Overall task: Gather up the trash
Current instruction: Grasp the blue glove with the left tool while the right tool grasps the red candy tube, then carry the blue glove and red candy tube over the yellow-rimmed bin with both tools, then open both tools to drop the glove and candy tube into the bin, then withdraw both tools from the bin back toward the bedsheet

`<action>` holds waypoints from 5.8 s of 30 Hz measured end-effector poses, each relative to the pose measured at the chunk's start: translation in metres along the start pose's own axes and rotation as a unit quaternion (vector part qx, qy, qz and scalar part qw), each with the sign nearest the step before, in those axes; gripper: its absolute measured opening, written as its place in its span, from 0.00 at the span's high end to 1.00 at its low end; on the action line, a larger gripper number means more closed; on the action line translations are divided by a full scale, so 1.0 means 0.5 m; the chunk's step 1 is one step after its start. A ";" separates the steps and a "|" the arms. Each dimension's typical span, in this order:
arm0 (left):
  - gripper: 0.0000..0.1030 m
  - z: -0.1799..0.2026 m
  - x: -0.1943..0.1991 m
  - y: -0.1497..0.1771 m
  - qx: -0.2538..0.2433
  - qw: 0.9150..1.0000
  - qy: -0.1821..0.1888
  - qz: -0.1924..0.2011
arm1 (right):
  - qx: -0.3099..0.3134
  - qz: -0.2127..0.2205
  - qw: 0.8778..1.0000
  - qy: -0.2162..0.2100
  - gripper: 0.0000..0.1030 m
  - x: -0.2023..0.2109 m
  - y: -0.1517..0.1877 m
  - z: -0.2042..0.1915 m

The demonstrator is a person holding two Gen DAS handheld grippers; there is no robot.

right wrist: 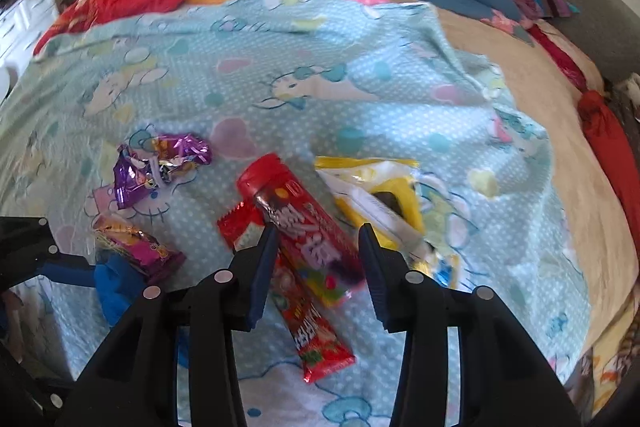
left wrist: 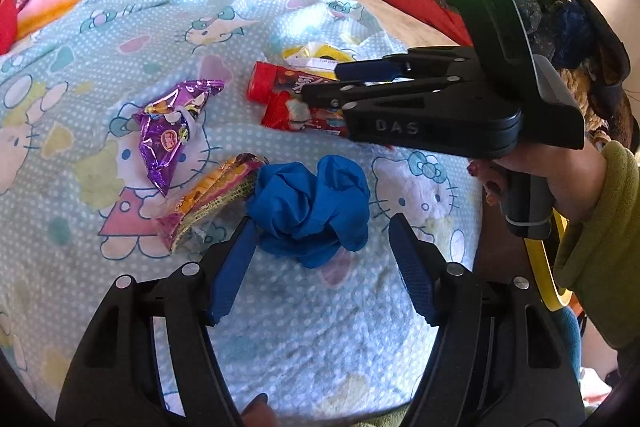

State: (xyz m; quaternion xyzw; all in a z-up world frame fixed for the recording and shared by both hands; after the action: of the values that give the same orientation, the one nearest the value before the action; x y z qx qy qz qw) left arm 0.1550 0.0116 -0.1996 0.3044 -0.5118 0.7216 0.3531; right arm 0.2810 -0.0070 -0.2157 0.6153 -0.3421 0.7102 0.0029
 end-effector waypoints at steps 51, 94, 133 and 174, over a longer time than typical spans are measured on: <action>0.94 0.108 0.079 -0.032 -0.038 0.997 0.041 0.052 | -0.274 0.207 0.939 -0.029 0.74 0.330 0.192 0.054; 0.94 0.412 0.128 -0.019 -0.161 0.979 0.102 0.078 | -0.392 0.283 0.874 0.053 0.74 0.544 0.460 0.146; 0.94 0.570 0.053 0.057 -0.247 0.960 0.129 0.029 | -0.494 0.269 0.820 0.109 0.74 0.569 0.663 0.245; 0.10 0.479 0.069 -0.046 -0.196 0.973 0.046 0.115 | -0.427 0.265 0.850 0.158 0.35 0.590 0.589 0.207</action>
State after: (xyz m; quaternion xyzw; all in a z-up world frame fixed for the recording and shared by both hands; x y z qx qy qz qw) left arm 0.1730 -0.2047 -0.0905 0.1352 -0.6581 0.6562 0.3435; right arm 0.1744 -0.4062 -0.0982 0.3186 -0.7568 0.5554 0.1315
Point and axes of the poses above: each gripper's, at about its wrist camera, not at the fingertips, and x roughly against the way its jaws point, z to its right, y to its underside, the point moved 8 cm from there along -x, roughly the way its jaws point, and after that the axes turned 5 degrees about -y, right-handed, at the moved point
